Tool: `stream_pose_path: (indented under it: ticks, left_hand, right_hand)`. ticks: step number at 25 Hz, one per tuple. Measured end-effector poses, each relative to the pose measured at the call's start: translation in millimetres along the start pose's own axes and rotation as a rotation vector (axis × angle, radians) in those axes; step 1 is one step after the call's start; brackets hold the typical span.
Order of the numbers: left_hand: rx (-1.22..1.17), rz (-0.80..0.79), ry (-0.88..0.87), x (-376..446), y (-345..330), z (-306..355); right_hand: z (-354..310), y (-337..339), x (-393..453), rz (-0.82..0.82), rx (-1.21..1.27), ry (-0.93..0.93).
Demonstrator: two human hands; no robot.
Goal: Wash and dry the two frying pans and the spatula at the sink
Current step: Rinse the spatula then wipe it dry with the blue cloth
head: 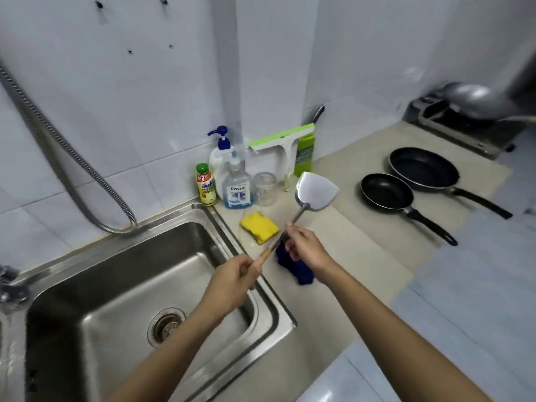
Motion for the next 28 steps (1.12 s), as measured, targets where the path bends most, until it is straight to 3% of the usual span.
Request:
stream_pose_path:
  ticks: [4, 8, 13, 20, 28]
  left_hand:
    - [0.005, -0.155, -0.066, 14.6, -64.2, 22.0]
    - [-0.011, -0.514, 0.077, 24.0, -153.4, 35.7]
    - [0.047, -0.665, 0.089, 25.7, -247.7, 66.6]
    - [0.159, -0.683, -0.125, 48.7, -383.8, 134.6]
    - [0.118, -0.693, -0.054, 80.3, -521.0, 174.5]
  right_hand:
    - [20.3, 56.4, -24.6, 0.22, 0.162, -0.08]
    - [50.1, 137.5, -57.7, 0.43, 0.119, -0.11]
    - [100.8, 243.7, -98.1, 0.604, 0.099, -0.198]
    - [158.8, 382.0, -103.1, 0.685, 0.124, -0.213]
    - [209.2, 516.7, -75.9, 0.616, 0.059, -0.24]
Point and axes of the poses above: each hand's wrist, its own x-axis towards the middle knuckle, its own y-axis out of the back of the hand, z = x × y, the point moved 8 cm from there along x, towards the middle knuckle, and after that the axes turned 9 degrees about -x, right-handed, at the moved point
